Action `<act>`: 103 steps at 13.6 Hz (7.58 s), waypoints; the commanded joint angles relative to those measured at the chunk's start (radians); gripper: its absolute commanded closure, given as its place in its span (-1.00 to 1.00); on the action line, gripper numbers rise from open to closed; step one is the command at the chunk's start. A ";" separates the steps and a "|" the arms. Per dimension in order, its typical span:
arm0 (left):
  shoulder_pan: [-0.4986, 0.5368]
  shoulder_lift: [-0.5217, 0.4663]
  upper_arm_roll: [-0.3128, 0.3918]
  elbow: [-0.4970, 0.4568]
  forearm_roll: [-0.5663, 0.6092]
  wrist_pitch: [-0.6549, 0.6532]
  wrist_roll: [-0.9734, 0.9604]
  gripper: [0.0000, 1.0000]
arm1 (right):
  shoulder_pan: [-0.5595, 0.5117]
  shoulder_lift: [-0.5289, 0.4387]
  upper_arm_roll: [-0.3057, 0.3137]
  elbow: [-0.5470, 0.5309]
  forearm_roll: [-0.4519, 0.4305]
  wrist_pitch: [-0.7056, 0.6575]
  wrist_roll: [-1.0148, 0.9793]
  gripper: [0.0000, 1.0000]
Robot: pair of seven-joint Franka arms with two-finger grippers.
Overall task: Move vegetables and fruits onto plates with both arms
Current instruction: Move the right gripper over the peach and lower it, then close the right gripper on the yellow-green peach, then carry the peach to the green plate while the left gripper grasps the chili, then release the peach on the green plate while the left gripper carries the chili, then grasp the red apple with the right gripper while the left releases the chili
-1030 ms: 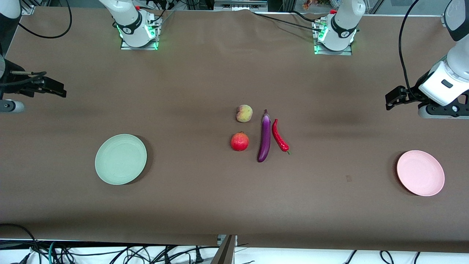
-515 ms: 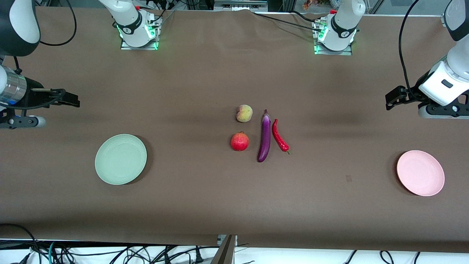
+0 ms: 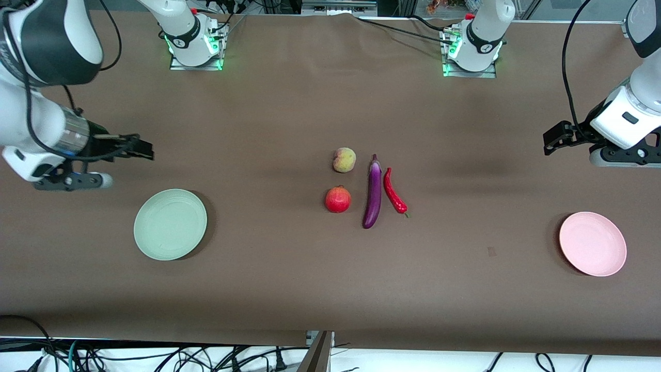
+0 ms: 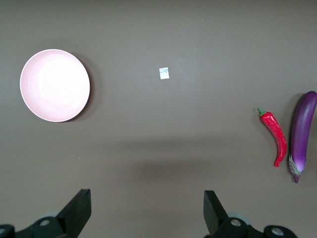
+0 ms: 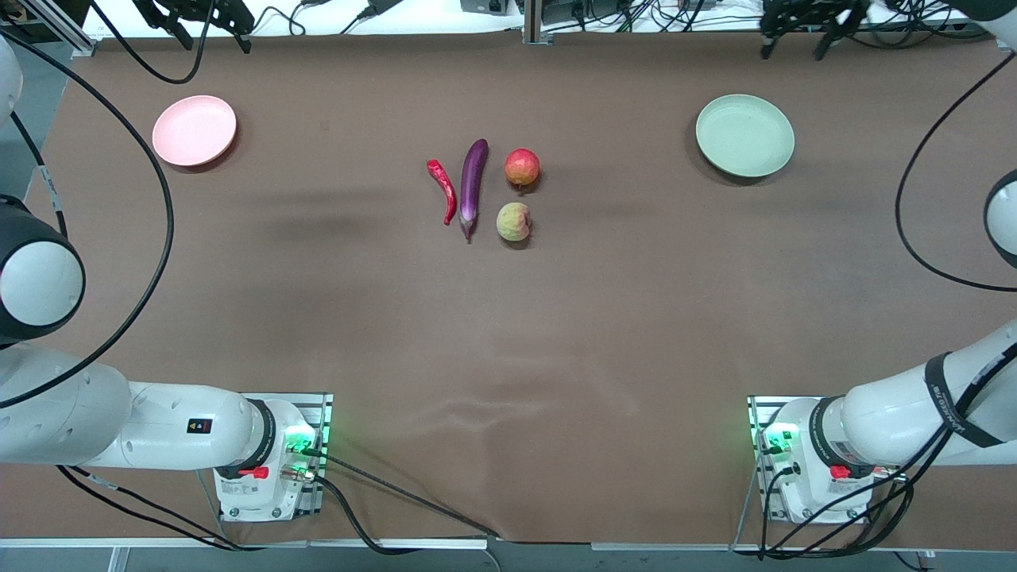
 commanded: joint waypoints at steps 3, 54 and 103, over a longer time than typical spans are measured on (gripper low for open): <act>-0.001 0.013 0.004 0.030 -0.012 -0.019 0.014 -1.00 | 0.167 0.072 -0.003 0.010 0.025 0.121 0.263 -1.00; -0.196 0.270 -0.022 0.024 -0.084 0.159 -0.280 -1.00 | 0.156 0.375 -0.040 0.119 -0.027 0.244 0.120 0.31; 0.326 0.746 0.041 0.168 0.099 0.822 0.785 -1.00 | 0.580 0.643 0.017 0.171 -0.168 0.867 0.943 -0.99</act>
